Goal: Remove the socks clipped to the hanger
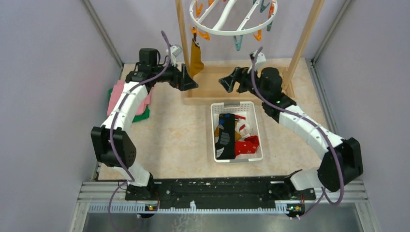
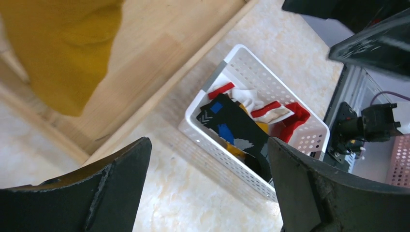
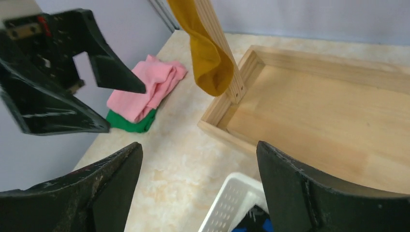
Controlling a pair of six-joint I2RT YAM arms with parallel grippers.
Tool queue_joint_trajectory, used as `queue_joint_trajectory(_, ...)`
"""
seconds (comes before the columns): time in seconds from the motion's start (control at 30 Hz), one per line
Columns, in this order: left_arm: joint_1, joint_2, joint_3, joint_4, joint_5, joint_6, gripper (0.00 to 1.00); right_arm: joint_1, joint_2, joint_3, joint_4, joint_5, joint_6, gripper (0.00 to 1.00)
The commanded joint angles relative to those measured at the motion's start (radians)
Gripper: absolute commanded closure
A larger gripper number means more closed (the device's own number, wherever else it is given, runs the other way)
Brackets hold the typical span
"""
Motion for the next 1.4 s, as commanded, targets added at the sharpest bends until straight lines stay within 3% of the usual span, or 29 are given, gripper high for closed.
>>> queue_joint_trajectory(0.0, 0.085, -0.120, 0.011, -0.032, -0.003, -0.004, 0.04, 0.056, 0.127, -0.015, 0.393, 0.051, -0.117, 0.13)
queue_joint_trajectory(0.2, 0.173, -0.168, 0.010, -0.111, 0.019, 0.014, 0.04, 0.112, 0.440, 0.224, 0.593, 0.028, -0.163, 0.06)
queue_joint_trajectory(0.4, 0.243, -0.192, 0.004, -0.179, 0.053, 0.042, 0.05, 0.138, 0.640, 0.420, 0.662, 0.127, -0.230, 0.18)
queue_joint_trajectory(0.47, 0.255, -0.200, -0.007, -0.195, 0.065, 0.052, 0.05, 0.141, 0.696, 0.505, 0.610, 0.168, -0.246, 0.31)
queue_joint_trajectory(0.53, 0.264, -0.208, -0.013, -0.220, 0.076, 0.075, 0.06, 0.142, 0.725, 0.540, 0.613, 0.166, -0.246, 0.54)
queue_joint_trajectory(0.63, 0.272, -0.215, -0.020, -0.246, 0.092, 0.106, 0.07, 0.149, 0.699, 0.535, 0.600, 0.147, -0.260, 0.85)
queue_joint_trajectory(0.7, 0.274, -0.219, -0.028, -0.245, 0.106, 0.110, 0.08, 0.154, 0.660, 0.499, 0.594, 0.160, -0.273, 0.98)
queue_joint_trajectory(0.87, 0.274, -0.226, -0.072, -0.171, 0.159, 0.070, 0.11, 0.154, 0.502, 0.369, 0.575, 0.161, -0.248, 1.00)
queue_joint_trajectory(1.03, 0.261, -0.249, -0.167, 0.034, 0.208, -0.036, 0.11, 0.144, 0.344, 0.198, 0.578, 0.150, -0.178, 1.00)
queue_joint_trajectory(1.37, 0.044, -0.144, -0.112, 0.327, 0.246, -0.222, 0.11, 0.042, 0.108, 0.070, 0.455, -0.108, 0.086, 1.00)
